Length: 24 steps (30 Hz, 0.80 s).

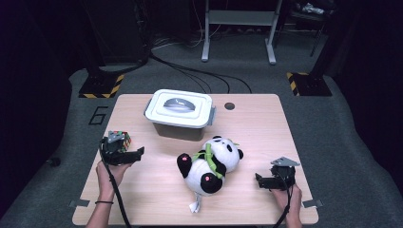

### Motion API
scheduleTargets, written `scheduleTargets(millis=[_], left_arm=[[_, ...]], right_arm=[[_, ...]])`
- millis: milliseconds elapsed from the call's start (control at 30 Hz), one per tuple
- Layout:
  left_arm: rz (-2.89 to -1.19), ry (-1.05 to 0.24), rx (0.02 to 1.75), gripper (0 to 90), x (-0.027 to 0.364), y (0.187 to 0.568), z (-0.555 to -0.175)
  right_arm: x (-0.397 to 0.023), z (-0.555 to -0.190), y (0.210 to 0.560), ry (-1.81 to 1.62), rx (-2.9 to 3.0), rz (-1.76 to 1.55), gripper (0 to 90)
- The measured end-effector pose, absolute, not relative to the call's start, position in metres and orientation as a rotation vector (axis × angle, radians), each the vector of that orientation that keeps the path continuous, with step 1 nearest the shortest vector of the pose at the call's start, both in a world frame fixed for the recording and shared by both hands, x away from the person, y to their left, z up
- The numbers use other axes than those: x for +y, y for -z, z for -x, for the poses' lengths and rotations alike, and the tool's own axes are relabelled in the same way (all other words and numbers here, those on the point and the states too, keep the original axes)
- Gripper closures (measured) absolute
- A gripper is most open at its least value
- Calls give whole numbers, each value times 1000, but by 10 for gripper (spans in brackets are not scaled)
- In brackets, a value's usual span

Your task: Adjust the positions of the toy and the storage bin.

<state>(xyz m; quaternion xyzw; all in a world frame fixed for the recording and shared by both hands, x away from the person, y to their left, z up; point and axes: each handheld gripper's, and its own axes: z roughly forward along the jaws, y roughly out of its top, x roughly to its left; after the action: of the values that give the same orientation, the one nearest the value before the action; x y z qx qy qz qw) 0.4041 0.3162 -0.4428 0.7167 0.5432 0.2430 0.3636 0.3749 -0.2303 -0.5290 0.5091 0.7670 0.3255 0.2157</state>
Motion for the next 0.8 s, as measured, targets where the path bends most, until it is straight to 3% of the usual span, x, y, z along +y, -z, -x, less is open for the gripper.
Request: scheduleTargets(millis=[800], left_arm=[[-1949,-467,1210,3,253,437,-376]], right_arm=[[-230,-375,529,-906,2120,-1418,10]])
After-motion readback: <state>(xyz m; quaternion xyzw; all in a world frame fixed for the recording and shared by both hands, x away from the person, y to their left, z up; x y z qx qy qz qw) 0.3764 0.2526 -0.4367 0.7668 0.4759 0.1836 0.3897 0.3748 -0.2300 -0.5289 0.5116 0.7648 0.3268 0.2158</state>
